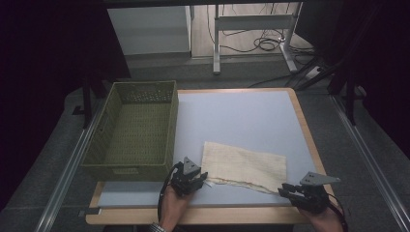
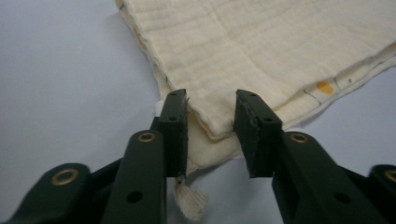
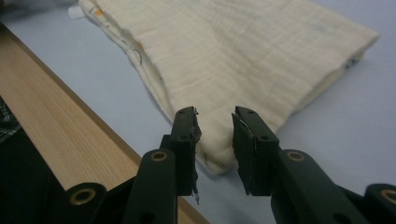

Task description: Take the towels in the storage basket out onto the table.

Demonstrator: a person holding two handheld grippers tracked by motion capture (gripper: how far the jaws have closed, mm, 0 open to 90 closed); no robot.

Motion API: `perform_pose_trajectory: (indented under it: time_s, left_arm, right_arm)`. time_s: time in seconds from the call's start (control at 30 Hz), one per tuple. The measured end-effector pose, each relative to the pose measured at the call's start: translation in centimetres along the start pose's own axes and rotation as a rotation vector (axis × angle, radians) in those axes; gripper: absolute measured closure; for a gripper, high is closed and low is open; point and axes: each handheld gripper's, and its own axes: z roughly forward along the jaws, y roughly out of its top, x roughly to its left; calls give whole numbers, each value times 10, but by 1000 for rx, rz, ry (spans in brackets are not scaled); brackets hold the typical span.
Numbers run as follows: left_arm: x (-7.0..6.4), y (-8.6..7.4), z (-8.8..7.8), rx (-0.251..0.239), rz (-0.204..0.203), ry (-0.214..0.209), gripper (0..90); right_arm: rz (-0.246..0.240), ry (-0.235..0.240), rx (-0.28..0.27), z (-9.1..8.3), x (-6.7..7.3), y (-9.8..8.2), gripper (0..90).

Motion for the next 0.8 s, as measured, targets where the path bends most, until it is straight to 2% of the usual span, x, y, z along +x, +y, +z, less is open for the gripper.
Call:
perform_pose_trajectory:
  time_s: [0.03,0.07,0.13,0.17,0.3,0.4,0.5,0.57,0.67,0.7,0.73,0.8]
  left_arm:
    - [0,1,0,4,9,0,760]
    - [-1,2,0,9,14,-1,760]
    - [-2,4,0,17,26,-3,849]
    - [-3,4,0,12,29,-1,860]
    - [-1,8,-11,-39,9,-3,868]
    - [2,10,-21,-53,6,1,865]
    - [3,7,-26,-44,-4,-6,864]
    - [2,3,-24,-15,-6,-10,863]
    - [3,-4,-17,34,-12,-15,830]
    - [4,-5,-16,31,-16,-7,791]
    - [5,-4,-16,26,-17,9,716]
    - [6,0,-20,14,-11,29,663]
  right_arm:
    - [-13,-5,6,4,1,-1,732]
    - [-13,-5,6,4,1,-1,732]
    - [-21,-13,5,6,1,-1,818]
    - [-20,-14,6,7,1,-1,852]
    - [-37,-26,0,3,4,3,880]
    - [-49,-33,-16,-5,8,6,881]
    - [-55,-21,-22,-10,11,8,881]
    - [-67,-24,-8,-9,14,6,880]
    - [-68,-23,28,-1,14,0,874]
    - [-63,-18,28,1,13,-1,863]
    - [-56,-12,23,1,13,-2,826]
    - [-45,-9,2,-4,11,0,779]
